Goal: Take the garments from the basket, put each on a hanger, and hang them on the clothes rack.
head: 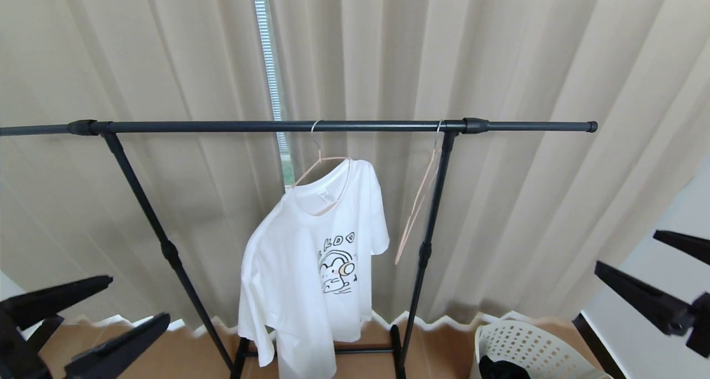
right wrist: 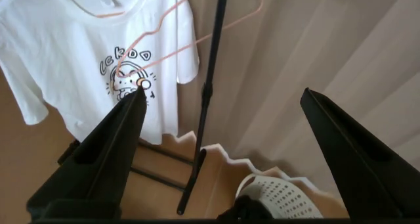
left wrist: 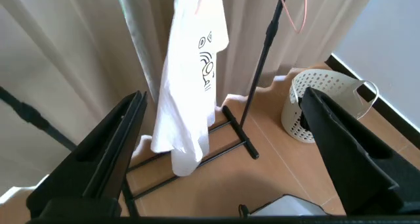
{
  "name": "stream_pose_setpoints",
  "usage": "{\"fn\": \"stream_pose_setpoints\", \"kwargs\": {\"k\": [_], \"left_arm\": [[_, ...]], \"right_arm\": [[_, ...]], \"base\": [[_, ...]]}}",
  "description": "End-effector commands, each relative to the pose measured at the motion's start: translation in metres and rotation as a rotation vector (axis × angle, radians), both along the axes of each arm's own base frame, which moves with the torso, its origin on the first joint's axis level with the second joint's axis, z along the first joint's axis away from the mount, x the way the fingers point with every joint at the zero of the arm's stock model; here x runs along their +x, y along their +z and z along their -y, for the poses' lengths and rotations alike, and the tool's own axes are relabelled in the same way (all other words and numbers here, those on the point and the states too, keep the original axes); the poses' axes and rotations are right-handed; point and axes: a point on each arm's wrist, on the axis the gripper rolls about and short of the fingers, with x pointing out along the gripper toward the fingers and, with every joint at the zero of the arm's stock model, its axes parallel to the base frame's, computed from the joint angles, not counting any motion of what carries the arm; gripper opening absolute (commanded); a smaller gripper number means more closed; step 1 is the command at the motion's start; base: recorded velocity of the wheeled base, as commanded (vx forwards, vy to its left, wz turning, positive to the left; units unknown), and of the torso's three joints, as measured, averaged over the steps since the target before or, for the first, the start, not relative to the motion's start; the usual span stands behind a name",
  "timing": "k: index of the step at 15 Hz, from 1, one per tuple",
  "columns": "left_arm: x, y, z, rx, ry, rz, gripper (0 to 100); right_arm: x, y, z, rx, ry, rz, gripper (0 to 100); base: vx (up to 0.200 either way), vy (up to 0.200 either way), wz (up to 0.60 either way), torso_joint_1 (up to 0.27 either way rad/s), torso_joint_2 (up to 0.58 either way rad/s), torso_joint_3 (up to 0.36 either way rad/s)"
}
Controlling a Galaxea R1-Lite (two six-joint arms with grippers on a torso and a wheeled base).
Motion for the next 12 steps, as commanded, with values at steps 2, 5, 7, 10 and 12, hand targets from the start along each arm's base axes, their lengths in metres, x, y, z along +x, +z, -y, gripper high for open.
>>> {"fn": "stream_pose_setpoints", "kwargs": {"k": [2, 5, 7, 10, 12], "left_arm": [[-0.04, -0.041, -0.011, -0.018, 0.014, 0.023, 100], [-0.053, -0.065, -0.014, -0.06, 0.025, -0.014, 100], [-0.06, -0.078, -0.015, -0.066, 0.03, -0.02, 100], [-0.068, -0.085, -0.017, -0.075, 0.031, 0.005, 100], [-0.076, -0.094, -0.019, -0.068, 0.031, -0.028, 100]], "right_arm": [[-0.052, -0.048, 0.017, -0.006, -0.015, -0.02, 100], [-0.073, -0.09, 0.023, -0.004, -0.022, -0.082, 100], [-0.087, -0.103, 0.028, 0.018, -0.036, -0.128, 100], [-0.099, -0.109, 0.031, 0.022, -0.032, -0.13, 100], [-0.1, -0.112, 0.031, 0.029, -0.021, -0.14, 100]], "base": [[0.0, 0.0, 0.0, 0.0, 0.0, 0.0], [0.0, 0.0, 0.0, 0.0, 0.0, 0.0], [0.0, 0.0, 0.0, 0.0, 0.0, 0.0], [0.0, 0.0, 0.0, 0.0, 0.0, 0.0], [0.0, 0.0, 0.0, 0.0, 0.0, 0.0]]}}
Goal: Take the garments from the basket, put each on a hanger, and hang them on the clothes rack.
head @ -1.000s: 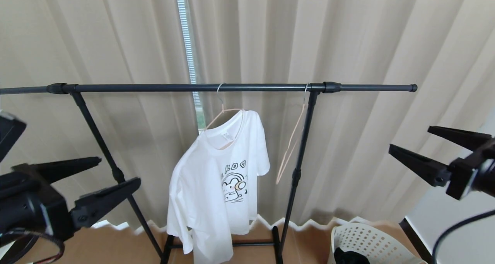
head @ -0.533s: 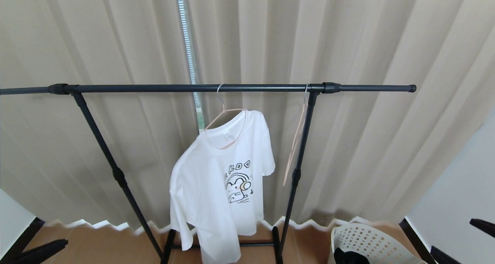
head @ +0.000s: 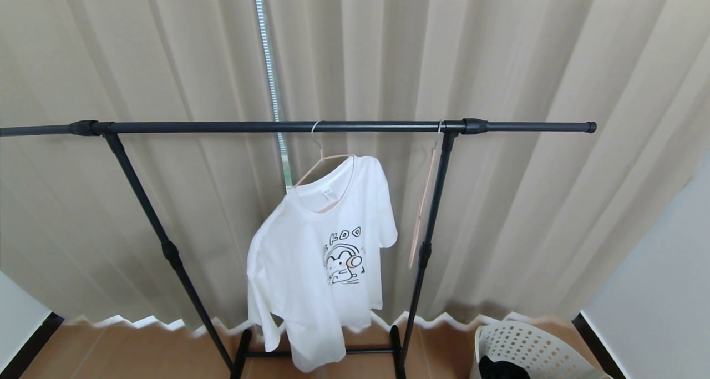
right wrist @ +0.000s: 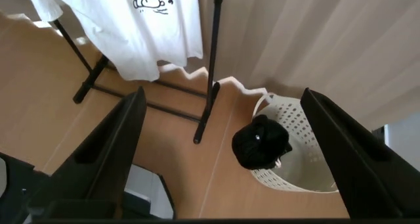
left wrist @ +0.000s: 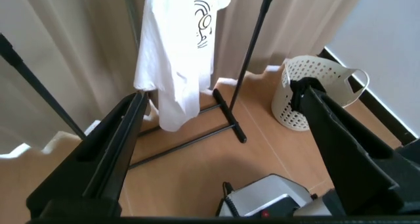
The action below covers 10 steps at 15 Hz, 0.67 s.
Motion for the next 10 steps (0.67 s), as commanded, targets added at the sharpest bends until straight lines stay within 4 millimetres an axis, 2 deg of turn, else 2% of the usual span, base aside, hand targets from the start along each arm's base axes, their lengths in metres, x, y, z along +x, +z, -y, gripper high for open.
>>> {"fn": "stream_pose_setpoints", "kwargs": {"k": [1, 6, 10], "left_arm": [[-0.009, -0.005, -0.002, -0.014, 0.009, 0.035, 100], [-0.009, -0.005, -0.003, -0.02, 0.077, 0.036, 100], [-0.021, -0.006, -0.004, -0.026, 0.155, 0.179, 100]], "right_arm": [[-0.004, 0.0, 0.001, 0.016, 0.003, 0.043, 100], [-0.004, 0.0, 0.001, 0.014, -0.08, 0.044, 100], [-0.011, 0.0, 0.002, 0.026, -0.257, 0.136, 100]], "base": [[0.0, 0.0, 0.0, 0.0, 0.0, 0.0], [0.0, 0.0, 0.0, 0.0, 0.0, 0.0], [0.0, 0.0, 0.0, 0.0, 0.0, 0.0]]}}
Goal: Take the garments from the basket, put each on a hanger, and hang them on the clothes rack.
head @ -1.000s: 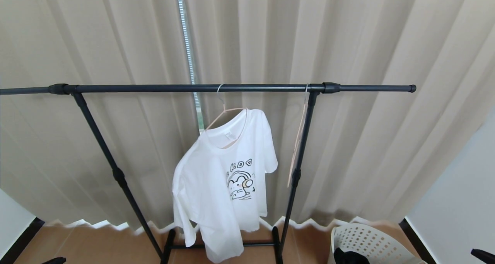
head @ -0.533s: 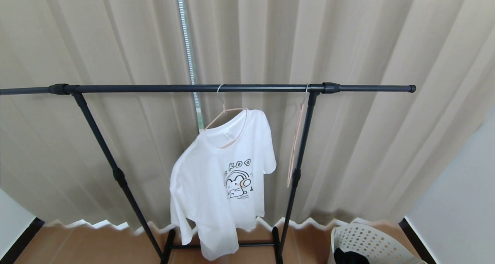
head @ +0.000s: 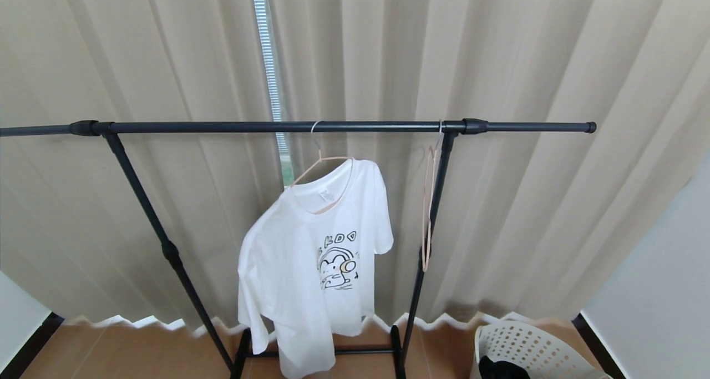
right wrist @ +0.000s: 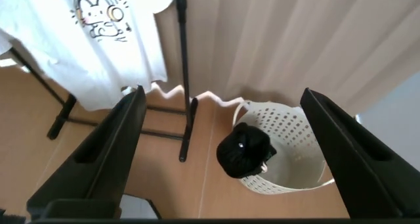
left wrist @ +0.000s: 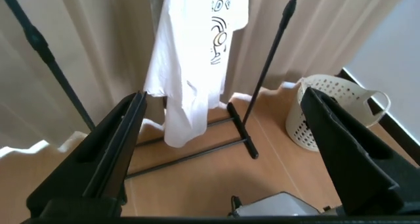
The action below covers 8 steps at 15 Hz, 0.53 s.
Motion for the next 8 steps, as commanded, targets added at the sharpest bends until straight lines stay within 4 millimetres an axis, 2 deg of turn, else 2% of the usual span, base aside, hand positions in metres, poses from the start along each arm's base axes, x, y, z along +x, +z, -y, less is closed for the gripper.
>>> {"fn": "stream_pose_setpoints", "kwargs": {"k": [1, 4, 8], "left_arm": [[-0.0112, -0.0011, -0.0008, -0.012, 0.052, 0.137, 100], [-0.0177, -0.0032, -0.0001, 0.011, 0.1, 0.219, 100], [-0.0196, -0.0054, -0.0013, 0.035, 0.177, 0.236, 100]], "right_arm": [[-0.0067, -0.0003, 0.0, 0.005, -0.089, 0.084, 100], [-0.015, -0.0015, -0.001, 0.009, -0.182, 0.199, 100], [-0.0148, -0.0013, -0.0006, 0.027, -0.209, 0.203, 100]], "base": [[0.0, 0.0, 0.0, 0.0, 0.0, 0.0], [0.0, 0.0, 0.0, 0.0, 0.0, 0.0], [0.0, 0.0, 0.0, 0.0, 0.0, 0.0]]}}
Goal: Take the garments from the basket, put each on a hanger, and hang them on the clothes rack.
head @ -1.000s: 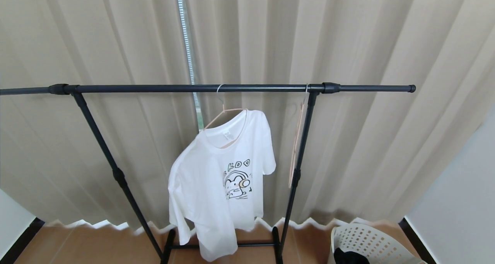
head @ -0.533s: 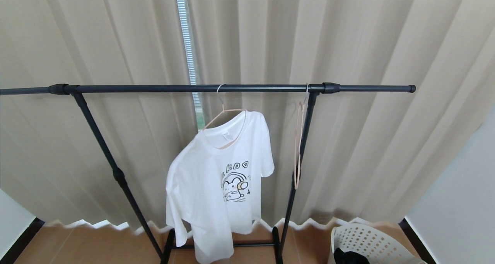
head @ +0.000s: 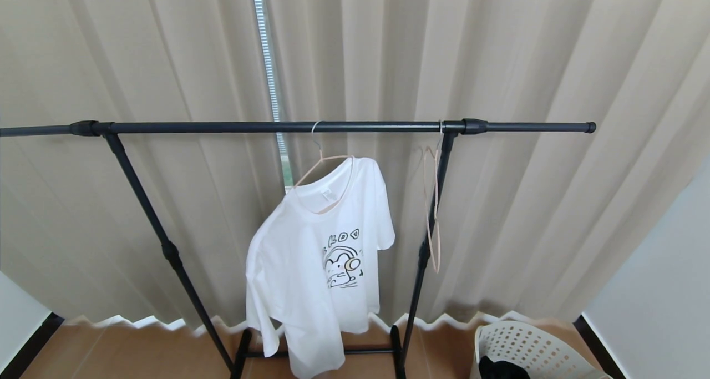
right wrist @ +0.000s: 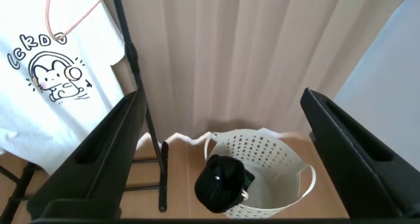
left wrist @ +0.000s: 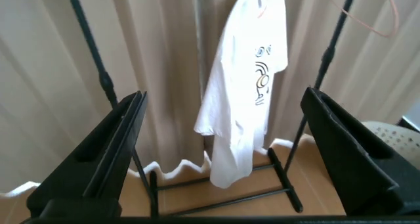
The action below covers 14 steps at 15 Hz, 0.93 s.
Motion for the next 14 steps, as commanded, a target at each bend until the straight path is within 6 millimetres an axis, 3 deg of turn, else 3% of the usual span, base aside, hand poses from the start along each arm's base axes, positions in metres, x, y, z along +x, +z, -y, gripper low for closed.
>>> {"fn": "stream_pose_setpoints", "kwargs": {"k": [1, 4, 14], "left_arm": [[-0.0014, 0.0001, -0.0005, -0.044, 0.026, 0.018, 100], [-0.0014, -0.0001, -0.0004, -0.032, 0.02, 0.018, 100], [-0.0015, 0.0001, 0.0003, -0.04, -0.012, 0.018, 100]], "right_arm": [[-0.0009, -0.0004, -0.0002, -0.004, 0.003, 0.009, 100], [-0.0049, -0.0015, 0.0012, -0.007, 0.097, 0.055, 100], [-0.0082, -0.0022, 0.0009, -0.007, 0.095, 0.097, 100]], "base": [[0.0, 0.0, 0.0, 0.0, 0.0, 0.0], [0.0, 0.0, 0.0, 0.0, 0.0, 0.0], [0.0, 0.0, 0.0, 0.0, 0.0, 0.0]]}}
